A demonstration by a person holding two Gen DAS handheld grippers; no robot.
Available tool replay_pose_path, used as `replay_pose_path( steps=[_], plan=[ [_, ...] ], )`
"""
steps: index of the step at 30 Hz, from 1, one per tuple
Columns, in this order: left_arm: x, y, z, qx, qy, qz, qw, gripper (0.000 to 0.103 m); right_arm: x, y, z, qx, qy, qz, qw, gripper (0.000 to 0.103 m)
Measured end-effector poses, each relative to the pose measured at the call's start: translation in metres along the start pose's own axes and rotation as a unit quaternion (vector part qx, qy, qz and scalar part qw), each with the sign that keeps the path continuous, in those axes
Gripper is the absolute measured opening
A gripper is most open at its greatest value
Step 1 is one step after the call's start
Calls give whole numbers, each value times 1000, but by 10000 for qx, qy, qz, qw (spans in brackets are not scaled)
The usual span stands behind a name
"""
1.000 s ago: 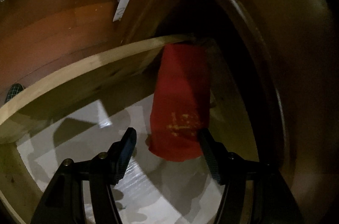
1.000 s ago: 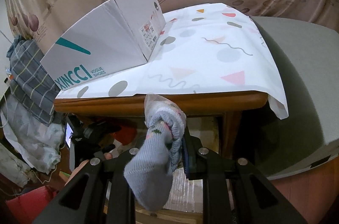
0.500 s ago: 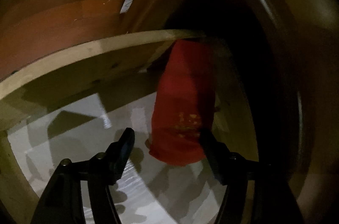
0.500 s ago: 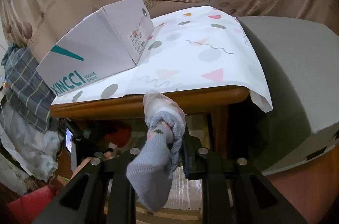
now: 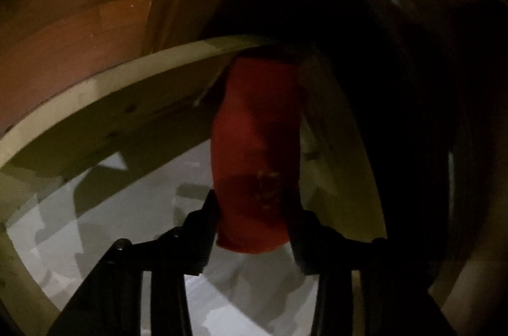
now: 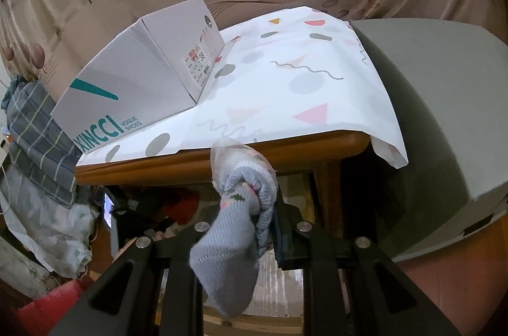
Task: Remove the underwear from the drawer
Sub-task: 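Grasp the red sock with the left gripper while the right holds the grey sock, then lift the red sock and carry it over the white box with the left gripper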
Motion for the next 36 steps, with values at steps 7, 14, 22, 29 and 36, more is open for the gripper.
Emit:
replay_pose_path(
  steps=[7,14,22,29,36],
  plan=[
    [-11,-2,1,90,7,494,9987,26,3,0,2,-21,32,32,10000,18],
    [-25,4,-2,254,-151,919,9953,23,2,1,3,-117,37,43,9999,18],
    [-55,24,-4,1094,-226,1070,9880,23,10,9,10,-325,144,192,9992,18],
    [-97,40,-28,2211,-345,1021,9693,23,17,13,13,-447,246,332,9981,18],
    [-123,49,-45,3212,-456,1039,9402,23,26,18,18,-567,318,507,9966,17]
  ],
)
Point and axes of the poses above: each gripper's, at about its wrist camera, not at the fingertips, and x roughly the way its jaws point, z to its left, y to its underside, the point moved 2 cm from there along x, roughly the way its jaws point, and after that the axes turned 9 degrees about y, right-handed, at the moved point
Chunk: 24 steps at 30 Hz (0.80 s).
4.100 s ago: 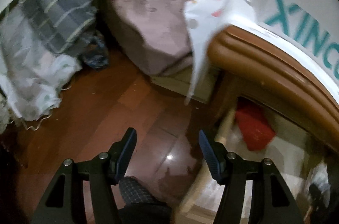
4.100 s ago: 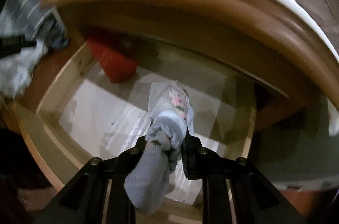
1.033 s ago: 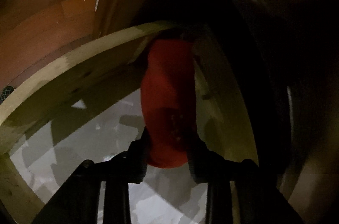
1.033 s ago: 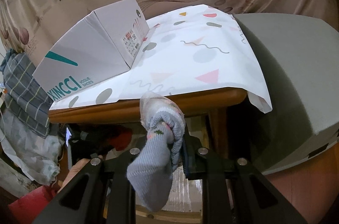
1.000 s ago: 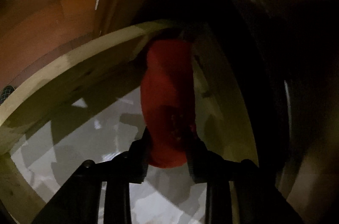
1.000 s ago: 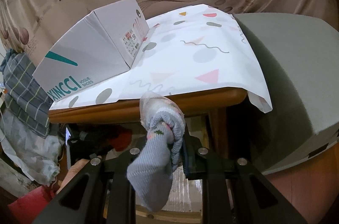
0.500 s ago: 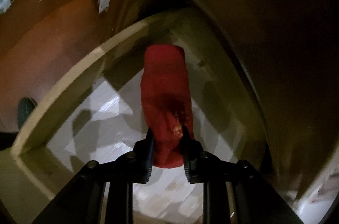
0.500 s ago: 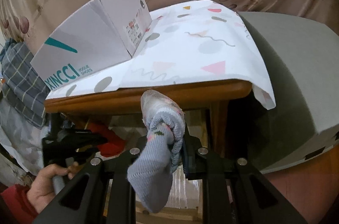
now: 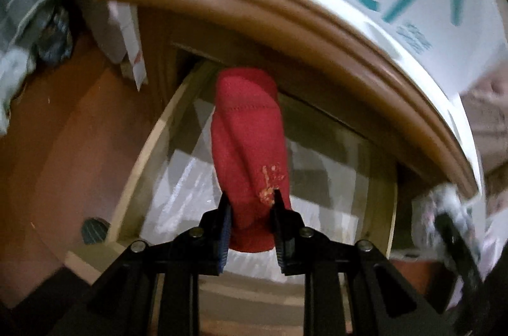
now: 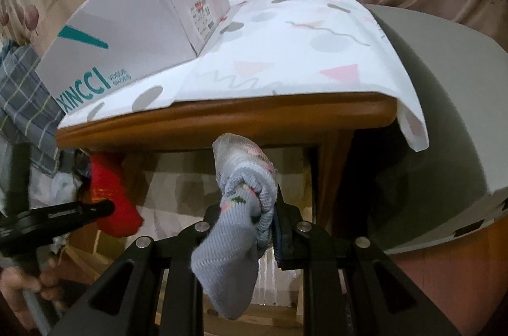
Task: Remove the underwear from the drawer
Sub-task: 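Lift the red sock and carry it over the white box with the left gripper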
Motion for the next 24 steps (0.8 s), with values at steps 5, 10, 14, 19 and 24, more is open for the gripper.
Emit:
replay_pose_path(
  steps=[5,10,14,19,24],
  plan=[
    [-37,-4,-14,876,-150,-196,9959,23,5,1,3,-64,23,93,9999,18],
    [-71,-4,-22,1377,-174,-265,9900,21,7,1,-3,76,18,160,9998,18],
    [-97,-4,-28,1829,-256,-347,9822,20,9,1,-4,101,10,184,9998,18],
    [-140,-4,-45,2320,-103,-415,9718,18,11,0,-3,119,-25,212,9997,18],
    [-160,0,-60,2455,40,-359,9687,17,10,-1,-4,162,-59,202,9996,18]
  ],
)
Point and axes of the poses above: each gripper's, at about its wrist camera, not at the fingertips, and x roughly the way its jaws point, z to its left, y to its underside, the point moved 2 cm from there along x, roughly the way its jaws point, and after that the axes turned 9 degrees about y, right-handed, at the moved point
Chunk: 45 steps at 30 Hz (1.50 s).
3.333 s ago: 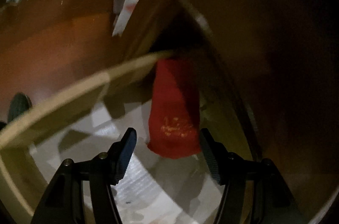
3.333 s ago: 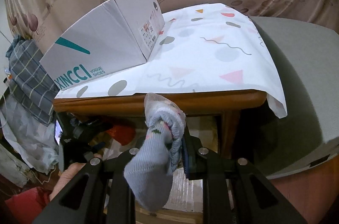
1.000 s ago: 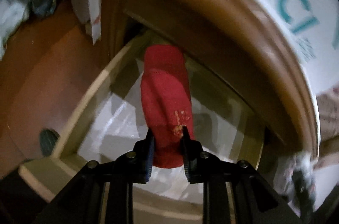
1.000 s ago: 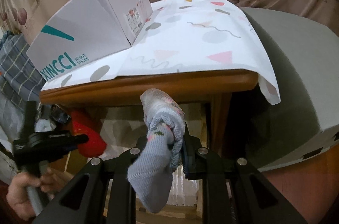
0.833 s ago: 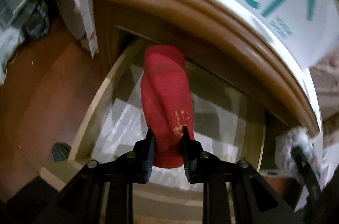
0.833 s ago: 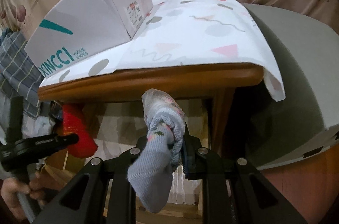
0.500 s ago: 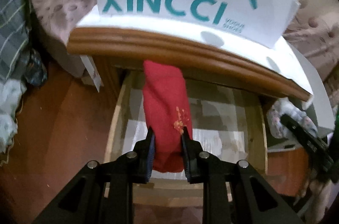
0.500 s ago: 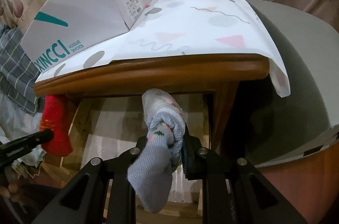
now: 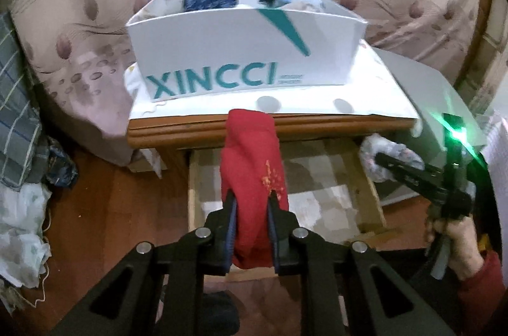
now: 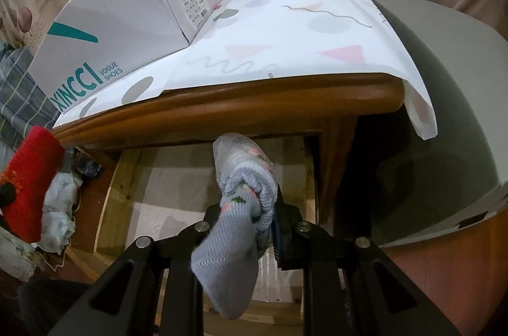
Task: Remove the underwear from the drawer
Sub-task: 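Lift the red sock and carry it over the white box with the left gripper, then open the left gripper to drop the red sock into the box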
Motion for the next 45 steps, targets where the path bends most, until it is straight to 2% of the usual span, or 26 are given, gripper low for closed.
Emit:
replay_pose_path(
  steps=[9,13,17,19,23,27,31,34,39,45],
  plan=[
    [-37,-31,-25,313,89,-361,9988,16,-1,0,-1,45,-48,-1,10000,18],
    [-67,-71,-19,289,16,-783,9965,17,-2,-1,-1,55,-60,-2,10000,18],
    [-89,-119,-6,367,-259,-1228,9914,17,-1,-1,-1,55,-61,2,10000,18],
    [-90,-143,3,463,-500,-1319,9889,17,-2,-1,-1,55,-59,-2,10000,18],
    [-72,-178,27,461,-830,-1246,9876,17,-1,-1,-2,78,-66,-4,9999,18],
    [-40,-195,54,283,-891,-1063,9899,17,0,0,-1,55,-58,21,10000,18],
    [-8,-202,73,126,-751,-833,9936,17,1,-1,-1,63,-68,43,9999,18],
    [13,-206,78,367,-943,-768,9919,17,2,-1,-1,75,-68,52,9999,18],
    [40,-216,89,179,-1025,-700,9921,17,3,-1,-1,46,-48,81,9999,18],
    [64,-222,92,204,-1215,-660,9902,17,8,-1,3,-7,-39,121,9999,18]
  ],
)
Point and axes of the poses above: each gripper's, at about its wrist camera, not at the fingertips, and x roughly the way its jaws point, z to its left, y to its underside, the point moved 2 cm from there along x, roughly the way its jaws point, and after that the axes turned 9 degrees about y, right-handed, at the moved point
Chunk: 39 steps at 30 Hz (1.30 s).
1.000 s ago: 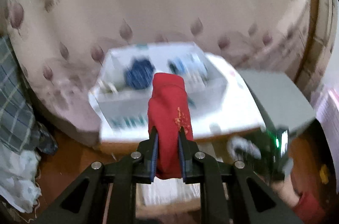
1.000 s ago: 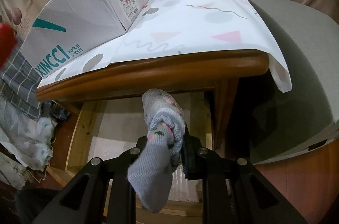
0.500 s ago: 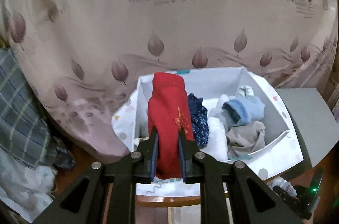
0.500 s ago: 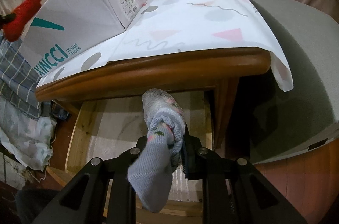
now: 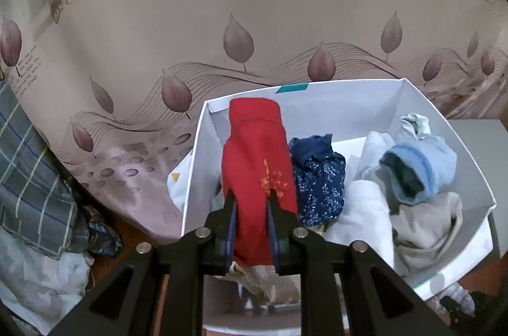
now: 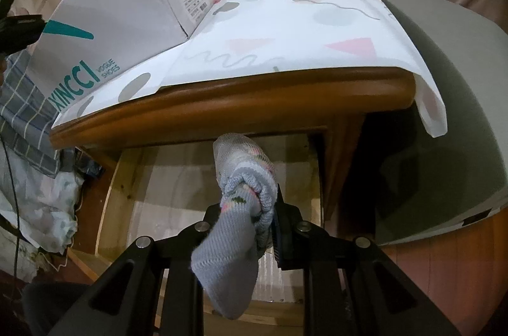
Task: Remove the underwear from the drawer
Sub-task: 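Open the left gripper to drop the red sock into the box, then carry the grey patterned sock over the white box with the right gripper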
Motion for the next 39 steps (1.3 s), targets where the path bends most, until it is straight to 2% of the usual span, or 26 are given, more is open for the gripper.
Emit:
replay_pose_path(
  steps=[8,11,13,17,19,27,31,39],
  plan=[
    [3,0,4,-178,-5,-58,9998,25,3,0,1,-8,6,15,10000,18],
    [-2,3,6,-326,-14,-69,9994,40,4,1,3,-72,31,25,10000,18],
    [-5,5,8,-468,-20,-57,9989,55,5,2,4,-121,56,24,9999,18],
    [-20,14,4,-385,-29,-113,9992,57,5,4,7,-194,115,18,9997,18],
    [-30,19,4,-400,-31,-151,9991,61,5,4,8,-227,150,24,9996,18],
    [-96,55,-12,-232,-169,-966,9949,66,5,12,21,-494,255,-8,9985,18],
    [-119,89,-14,-401,-236,-1159,9922,66,4,14,25,-595,290,-35,9978,18],
    [-120,164,1,-892,-892,-1279,9837,68,3,17,29,-786,364,-61,9962,18]
  ],
)
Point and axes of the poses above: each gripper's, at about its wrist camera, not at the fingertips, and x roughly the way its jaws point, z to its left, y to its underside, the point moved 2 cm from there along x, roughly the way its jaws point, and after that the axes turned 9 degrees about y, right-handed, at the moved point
